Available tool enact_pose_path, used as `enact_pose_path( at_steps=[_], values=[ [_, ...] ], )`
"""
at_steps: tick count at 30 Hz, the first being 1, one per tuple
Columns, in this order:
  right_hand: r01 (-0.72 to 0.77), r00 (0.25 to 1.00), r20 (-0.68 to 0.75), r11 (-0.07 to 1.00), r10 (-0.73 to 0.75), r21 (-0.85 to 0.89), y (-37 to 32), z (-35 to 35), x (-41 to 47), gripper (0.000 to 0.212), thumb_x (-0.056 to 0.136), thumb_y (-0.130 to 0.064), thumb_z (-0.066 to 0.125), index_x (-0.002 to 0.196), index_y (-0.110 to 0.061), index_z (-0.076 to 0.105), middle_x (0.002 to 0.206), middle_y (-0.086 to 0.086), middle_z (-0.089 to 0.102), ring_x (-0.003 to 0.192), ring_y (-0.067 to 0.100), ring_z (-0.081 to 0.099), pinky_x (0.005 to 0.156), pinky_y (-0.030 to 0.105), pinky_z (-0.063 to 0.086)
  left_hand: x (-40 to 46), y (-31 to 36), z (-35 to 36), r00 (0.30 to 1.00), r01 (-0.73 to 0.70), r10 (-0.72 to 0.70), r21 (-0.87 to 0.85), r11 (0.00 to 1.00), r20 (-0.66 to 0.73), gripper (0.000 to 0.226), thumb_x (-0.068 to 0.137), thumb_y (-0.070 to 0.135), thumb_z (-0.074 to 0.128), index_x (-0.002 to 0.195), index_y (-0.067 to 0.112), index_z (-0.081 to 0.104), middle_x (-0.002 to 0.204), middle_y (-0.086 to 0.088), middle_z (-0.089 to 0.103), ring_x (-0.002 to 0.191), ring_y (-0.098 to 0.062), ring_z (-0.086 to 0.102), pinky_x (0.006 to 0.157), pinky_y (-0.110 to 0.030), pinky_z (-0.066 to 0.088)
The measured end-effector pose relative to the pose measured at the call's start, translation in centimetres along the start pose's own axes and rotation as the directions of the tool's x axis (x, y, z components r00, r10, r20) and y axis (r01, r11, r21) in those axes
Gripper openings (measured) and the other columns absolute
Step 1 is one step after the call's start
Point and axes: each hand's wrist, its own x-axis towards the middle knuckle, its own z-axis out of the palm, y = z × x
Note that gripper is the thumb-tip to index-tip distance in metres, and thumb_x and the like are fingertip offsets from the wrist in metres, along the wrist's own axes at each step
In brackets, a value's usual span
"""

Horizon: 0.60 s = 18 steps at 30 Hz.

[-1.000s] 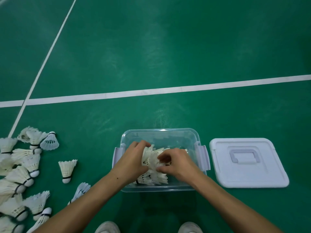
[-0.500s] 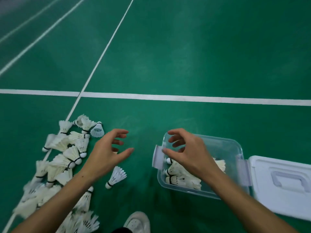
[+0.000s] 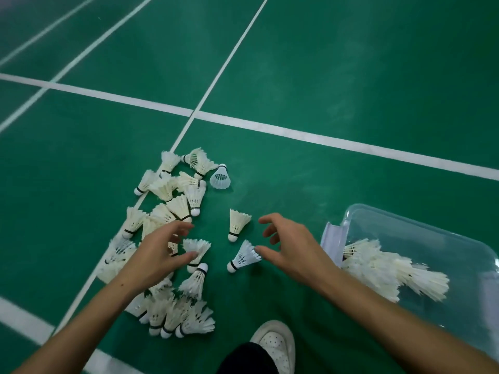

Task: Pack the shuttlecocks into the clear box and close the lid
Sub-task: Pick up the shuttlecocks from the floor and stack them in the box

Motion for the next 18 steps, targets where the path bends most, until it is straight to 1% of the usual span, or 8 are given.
enact_pose_path(
  at_steps=[4, 7, 9, 11, 13, 15, 17, 18],
  values=[
    [-0.036, 0.997, 0.070, 0.997, 0.041, -0.067, 0.2, 3.4, 0.9, 0.063, 0.094, -0.041, 0.074, 0.147, -0.028, 0.043, 0.128, -0.002, 0.063, 0.114, 0.018, 0.063, 0.098, 0.039, 0.052, -1.2, -1.4, 0.6, 0.999, -0.013, 0.010, 0.071, 0.997, 0.041, 0.068, 0.079, 0.048, 0.086, 0.139, 0.035, 0.056, 0.134, 0.012, 0.060, 0.115, -0.003, 0.059, 0.098, -0.030, 0.055],
    [-0.054, 0.992, 0.110, 0.994, 0.064, -0.097, 0.6, 5.5, 1.1, 0.071, 0.092, -0.034, 0.077, 0.151, -0.029, 0.038, 0.140, 0.003, 0.053, 0.128, 0.024, 0.057, 0.105, 0.041, 0.049, -1.8, -1.6, 1.4, 0.993, -0.042, 0.029, 0.113, 0.993, 0.114, 0.090, 0.071, 0.059, 0.088, 0.148, 0.040, 0.047, 0.151, 0.013, 0.044, 0.130, -0.009, 0.050, 0.111, -0.038, 0.050],
    [-0.057, 0.991, 0.116, 0.993, 0.069, -0.104, 0.9, 6.6, 1.0, 0.078, 0.091, -0.031, 0.079, 0.155, -0.029, 0.034, 0.143, 0.004, 0.048, 0.132, 0.026, 0.052, 0.108, 0.042, 0.048, -2.1, -1.7, 2.0, 0.973, -0.123, 0.062, 0.272, 0.954, 0.220, 0.115, 0.059, 0.074, 0.084, 0.157, 0.046, 0.031, 0.167, 0.013, 0.024, 0.146, -0.014, 0.035, 0.119, -0.038, 0.041],
    [-0.049, 0.990, 0.125, 0.992, 0.064, -0.116, 1.1, 7.4, 1.0, 0.081, 0.091, -0.028, 0.079, 0.157, -0.030, 0.031, 0.143, 0.004, 0.048, 0.131, 0.027, 0.049, 0.108, 0.042, 0.047, -2.2, -2.1, 2.5, 0.954, -0.221, 0.096, 0.450, 0.865, 0.284, 0.129, 0.051, 0.084, 0.078, 0.160, 0.051, 0.018, 0.173, 0.009, 0.010, 0.152, -0.019, 0.023, 0.122, -0.041, 0.034],
    [-0.027, 0.991, 0.125, 0.992, 0.042, -0.126, 1.3, 8.1, 1.1, 0.080, 0.093, -0.026, 0.078, 0.157, -0.031, 0.030, 0.140, 0.002, 0.053, 0.127, 0.027, 0.048, 0.104, 0.041, 0.047, -1.8, -2.7, 2.9, 0.948, -0.283, 0.146, 0.540, 0.793, 0.283, 0.124, 0.057, 0.079, 0.082, 0.160, 0.052, 0.018, 0.173, 0.003, 0.015, 0.153, -0.024, 0.024, 0.122, -0.043, 0.034],
    [-0.014, 0.993, 0.115, 0.994, 0.027, -0.113, 1.2, 8.6, 1.2, 0.077, 0.094, -0.023, 0.075, 0.157, -0.033, 0.030, 0.131, 0.001, 0.060, 0.121, 0.026, 0.049, 0.099, 0.041, 0.048, -1.0, -3.5, 3.1, 0.945, -0.317, 0.205, 0.571, 0.757, 0.254, 0.109, 0.065, 0.068, 0.087, 0.157, 0.049, 0.030, 0.165, 0.002, 0.033, 0.147, -0.025, 0.034, 0.117, -0.041, 0.039],
    [-0.018, 0.994, 0.109, 0.996, 0.028, -0.093, 1.0, 8.9, 1.4, 0.073, 0.097, -0.021, 0.071, 0.156, -0.035, 0.030, 0.118, 0.002, 0.064, 0.113, 0.026, 0.052, 0.093, 0.044, 0.051, 0.0, -4.1, 3.3, 0.944, -0.329, 0.240, 0.572, 0.751, 0.227, 0.095, 0.066, 0.060, 0.090, 0.149, 0.044, 0.045, 0.145, 0.007, 0.053, 0.134, -0.021, 0.045, 0.108, -0.038, 0.044],
    [-0.021, 0.994, 0.104, 0.996, 0.031, -0.088, 0.9, 9.0, 1.5, 0.071, 0.098, -0.021, 0.068, 0.155, -0.037, 0.029, 0.111, 0.003, 0.063, 0.108, 0.026, 0.053, 0.089, 0.045, 0.052, 0.4, -4.3, 3.4, 0.946, -0.325, 0.250, 0.556, 0.765, 0.208, 0.089, 0.066, 0.056, 0.091, 0.144, 0.043, 0.050, 0.134, 0.010, 0.059, 0.127, -0.018, 0.049, 0.102, -0.036, 0.046]
  ],
)
